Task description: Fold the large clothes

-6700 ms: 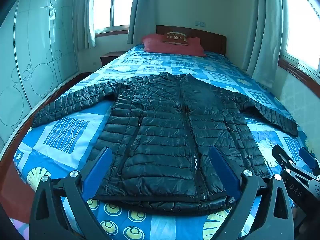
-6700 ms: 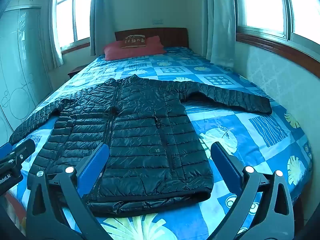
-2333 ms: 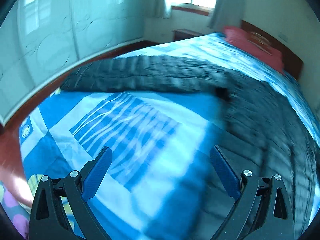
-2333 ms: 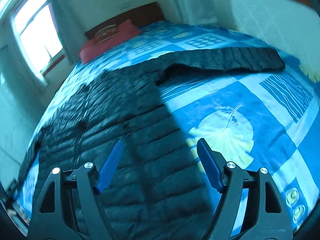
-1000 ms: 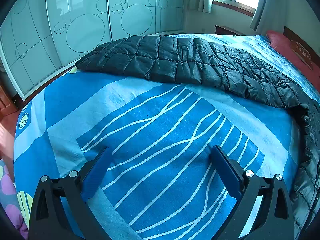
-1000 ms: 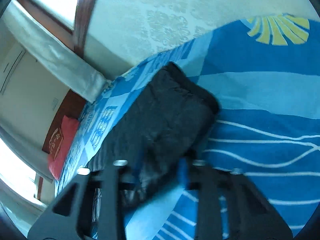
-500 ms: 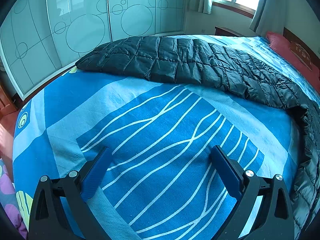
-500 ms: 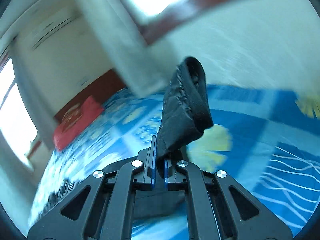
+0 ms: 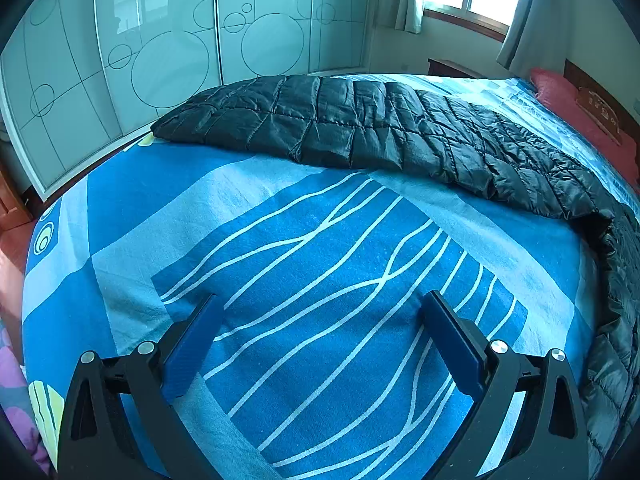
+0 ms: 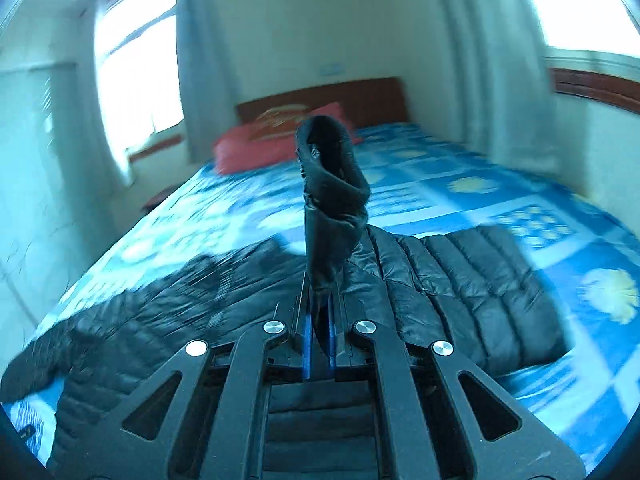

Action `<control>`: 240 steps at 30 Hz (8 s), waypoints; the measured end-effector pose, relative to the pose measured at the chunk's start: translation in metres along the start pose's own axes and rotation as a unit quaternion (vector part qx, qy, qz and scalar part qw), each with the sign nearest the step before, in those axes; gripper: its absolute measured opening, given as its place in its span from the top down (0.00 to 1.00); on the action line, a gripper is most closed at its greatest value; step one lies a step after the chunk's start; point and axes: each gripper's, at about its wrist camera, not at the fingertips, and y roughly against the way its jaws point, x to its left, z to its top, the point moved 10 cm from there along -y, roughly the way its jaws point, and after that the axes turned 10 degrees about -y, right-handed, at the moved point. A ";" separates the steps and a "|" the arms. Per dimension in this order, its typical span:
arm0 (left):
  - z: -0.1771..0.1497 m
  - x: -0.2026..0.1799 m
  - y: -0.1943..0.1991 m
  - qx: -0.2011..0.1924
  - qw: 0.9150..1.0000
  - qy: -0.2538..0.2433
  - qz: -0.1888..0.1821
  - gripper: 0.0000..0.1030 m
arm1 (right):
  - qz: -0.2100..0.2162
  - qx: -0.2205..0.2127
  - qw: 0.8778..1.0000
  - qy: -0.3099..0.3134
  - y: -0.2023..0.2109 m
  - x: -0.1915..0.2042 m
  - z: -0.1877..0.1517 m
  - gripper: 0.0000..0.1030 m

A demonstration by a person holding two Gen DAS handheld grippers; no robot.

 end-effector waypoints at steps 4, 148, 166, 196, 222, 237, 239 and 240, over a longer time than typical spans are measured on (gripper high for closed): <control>-0.001 0.001 0.001 -0.004 1.000 0.001 -0.002 0.04 | 0.023 0.031 0.998 0.042 -0.026 0.075 -0.033 0.95; 0.118 0.127 -0.056 -0.059 0.946 0.283 -0.146 0.84 | -0.096 0.151 0.983 0.042 -0.080 -0.092 -0.095 0.44; 0.169 -0.099 0.061 -0.135 0.971 -0.003 -0.195 0.93 | -0.085 0.149 0.985 0.031 -0.079 -0.094 -0.094 0.44; 0.005 -0.464 0.150 -0.074 0.895 -0.325 -0.297 0.42 | -0.048 0.147 0.988 -0.004 -0.078 -0.094 -0.092 0.41; 0.075 -0.251 0.115 -0.110 0.944 -0.223 -0.219 0.29 | 0.051 0.221 0.974 -0.001 -0.105 0.058 -0.109 0.69; 0.087 -0.258 0.104 -0.113 0.941 -0.230 -0.219 0.29 | -0.034 0.133 0.991 -0.007 -0.074 -0.066 -0.024 0.82; 0.090 -0.264 0.099 -0.110 0.941 -0.235 -0.218 0.29 | -0.052 0.141 0.989 -0.010 -0.081 -0.085 -0.027 0.82; 0.092 -0.268 0.095 -0.108 0.941 -0.237 -0.216 0.29 | -0.063 0.151 0.986 -0.012 -0.087 -0.098 -0.032 0.82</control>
